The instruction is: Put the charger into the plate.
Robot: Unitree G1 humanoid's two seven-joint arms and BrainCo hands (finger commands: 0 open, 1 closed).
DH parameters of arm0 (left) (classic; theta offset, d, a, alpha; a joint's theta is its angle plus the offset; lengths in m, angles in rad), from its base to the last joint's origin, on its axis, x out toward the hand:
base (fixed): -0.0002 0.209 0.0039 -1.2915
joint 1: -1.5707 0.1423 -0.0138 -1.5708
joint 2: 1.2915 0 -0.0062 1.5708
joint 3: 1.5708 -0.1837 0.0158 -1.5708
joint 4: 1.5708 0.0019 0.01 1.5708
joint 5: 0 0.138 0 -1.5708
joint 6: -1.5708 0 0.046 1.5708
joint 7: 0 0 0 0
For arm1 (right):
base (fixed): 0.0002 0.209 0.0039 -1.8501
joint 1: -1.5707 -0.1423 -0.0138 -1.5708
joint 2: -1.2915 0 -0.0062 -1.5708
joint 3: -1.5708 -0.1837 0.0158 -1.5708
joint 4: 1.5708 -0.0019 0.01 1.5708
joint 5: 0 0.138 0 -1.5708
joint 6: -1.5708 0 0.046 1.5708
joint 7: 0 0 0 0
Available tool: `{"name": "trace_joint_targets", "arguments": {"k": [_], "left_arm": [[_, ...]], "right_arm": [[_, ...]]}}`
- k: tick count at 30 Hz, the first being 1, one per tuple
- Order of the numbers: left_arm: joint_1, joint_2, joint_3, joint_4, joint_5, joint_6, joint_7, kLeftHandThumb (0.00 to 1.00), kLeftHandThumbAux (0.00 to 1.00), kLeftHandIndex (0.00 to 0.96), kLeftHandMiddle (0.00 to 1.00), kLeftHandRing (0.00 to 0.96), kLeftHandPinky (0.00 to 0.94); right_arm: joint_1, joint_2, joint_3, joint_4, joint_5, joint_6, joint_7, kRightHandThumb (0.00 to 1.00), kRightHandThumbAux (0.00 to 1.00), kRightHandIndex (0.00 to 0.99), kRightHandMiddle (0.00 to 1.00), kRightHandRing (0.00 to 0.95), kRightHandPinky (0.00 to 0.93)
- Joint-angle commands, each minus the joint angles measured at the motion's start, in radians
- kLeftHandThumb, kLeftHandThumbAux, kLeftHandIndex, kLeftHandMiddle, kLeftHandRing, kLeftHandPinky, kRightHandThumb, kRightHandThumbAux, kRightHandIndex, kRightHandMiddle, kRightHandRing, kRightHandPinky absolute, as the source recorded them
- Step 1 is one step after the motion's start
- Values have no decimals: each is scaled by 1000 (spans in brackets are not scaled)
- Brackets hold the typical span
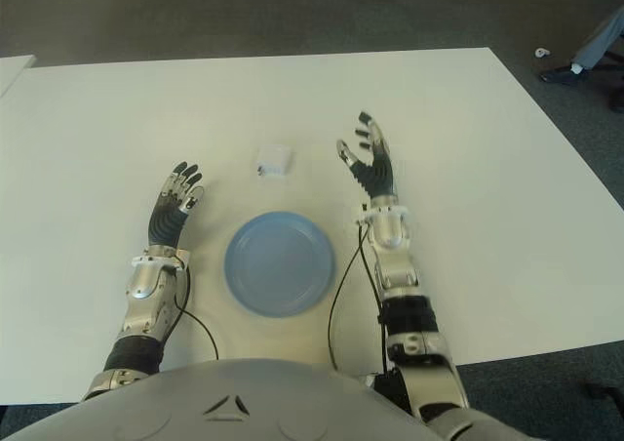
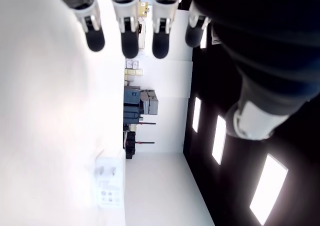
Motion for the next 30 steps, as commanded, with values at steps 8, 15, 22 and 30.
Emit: {"name": "trace_joint_targets", "arguments": {"k": [8, 15, 22, 30], "left_arm": [[55, -19, -20, 52, 14, 32, 4, 58, 588, 32, 106, 107, 109], [58, -19, -25, 51, 14, 27, 1, 58, 584, 31, 101, 103, 110], [67, -23, -30, 42, 13, 25, -1, 58, 584, 30, 100, 104, 114], [69, -27, -33, 39, 14, 16, -2, 62, 589, 28, 98, 99, 111]], "right_arm": [[-163, -33, 91, 28, -152, 82, -35, 375, 487, 72, 169, 199, 254], [-239, -39, 141, 87, -214, 119, -41, 423, 501, 91, 179, 205, 256], [-278, -48, 173, 123, -236, 132, -36, 483, 526, 92, 188, 204, 256], [-322, -37, 217, 183, -239, 148, -10, 510, 555, 84, 196, 208, 253]]}}
